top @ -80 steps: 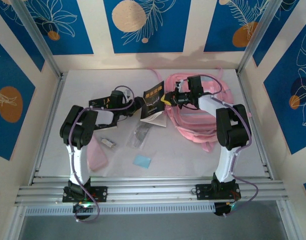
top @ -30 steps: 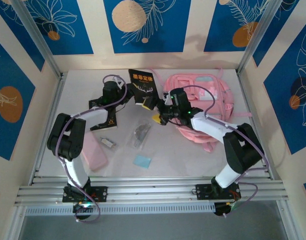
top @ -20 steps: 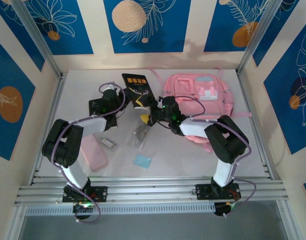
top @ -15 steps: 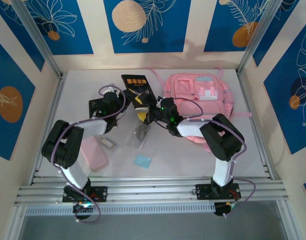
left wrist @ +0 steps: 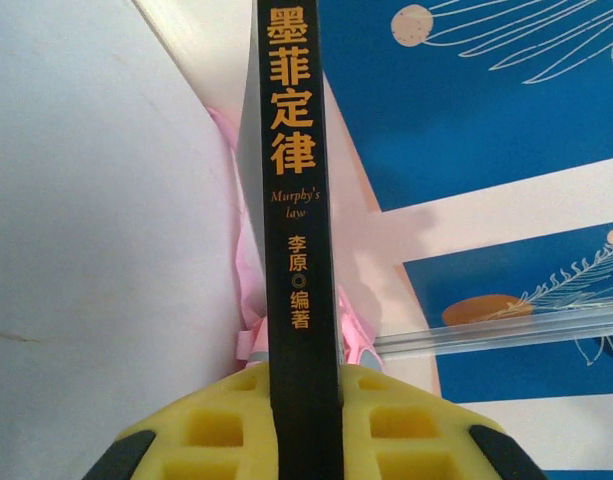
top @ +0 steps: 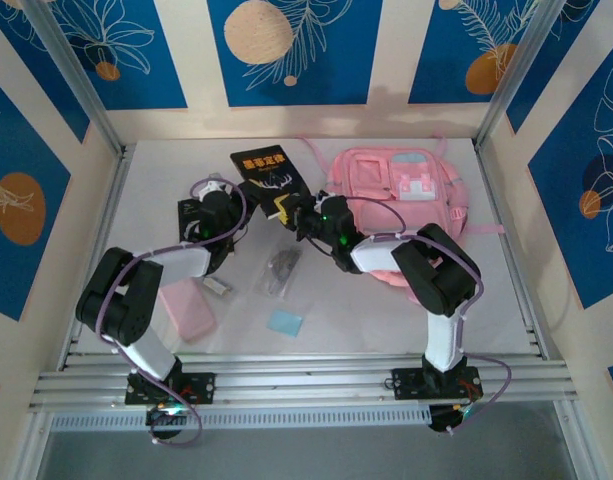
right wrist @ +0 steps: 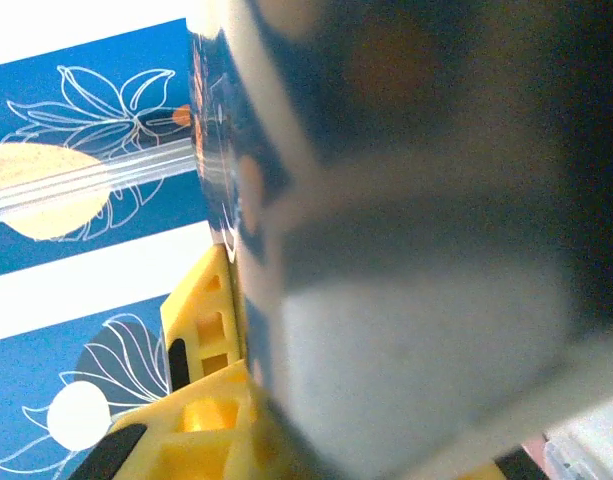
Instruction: Pack books, pencil case, and school supplies into a backpack
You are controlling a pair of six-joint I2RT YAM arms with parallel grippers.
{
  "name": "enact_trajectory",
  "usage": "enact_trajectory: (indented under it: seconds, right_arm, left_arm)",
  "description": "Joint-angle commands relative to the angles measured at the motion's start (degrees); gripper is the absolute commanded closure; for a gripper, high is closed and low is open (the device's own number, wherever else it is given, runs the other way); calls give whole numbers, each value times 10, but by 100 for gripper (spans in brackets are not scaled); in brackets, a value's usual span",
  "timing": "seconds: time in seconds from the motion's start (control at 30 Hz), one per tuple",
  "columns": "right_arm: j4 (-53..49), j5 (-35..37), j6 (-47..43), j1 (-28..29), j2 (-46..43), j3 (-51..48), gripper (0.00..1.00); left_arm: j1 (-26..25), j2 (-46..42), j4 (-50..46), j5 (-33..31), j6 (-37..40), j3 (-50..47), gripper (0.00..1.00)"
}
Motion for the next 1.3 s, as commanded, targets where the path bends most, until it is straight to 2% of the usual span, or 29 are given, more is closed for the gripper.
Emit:
enact_trajectory:
  seconds: [0.0,0.1,0.17,0.3,0.5,0.63,0.73,0.83,0.97,1.17,1.23,1.27]
  right_arm:
    - [-9,23,-38,-17,-38,5,100]
    - [-23,6,-81,-43,-71,-9,100]
    - [-43,-16,-119,-68,-98,-15,100]
    - [-157,-68,-218,-130,-171,-9,100]
    - [-354,-96,-354,-245,-302,-11,100]
    - [-468,-119,-426,-338,-385,-14,100]
    - [-532,-169,-458,-409,-422,-19,100]
    - [-563,-223,-474,-476,-449,-40,100]
    - [-603,-251,-512,-545,-478,-78,100]
    - [-588,-223,-525,-609,-513,-179,100]
    - [-557,-235,-506,-622,-505,-219,100]
    - [-535,-246,-496,-624,-493,-237,100]
  left_arm:
    - [-16,-20,44,40,15,0,81]
    - [-24,-24,21,63,31,5,48]
    - [-32,-28,-15,73,58,14,40]
    - [-51,-15,-74,101,108,36,39]
    - [-94,40,-162,155,171,98,39]
    - [-131,103,-270,189,226,186,41]
    - [-154,153,-342,199,257,253,41]
    - [-169,202,-409,200,275,317,40]
    - [-183,262,-470,197,296,394,39]
    - [-202,338,-551,162,330,500,38]
    - [-201,355,-555,155,328,512,43]
    - [-201,360,-553,151,326,512,48]
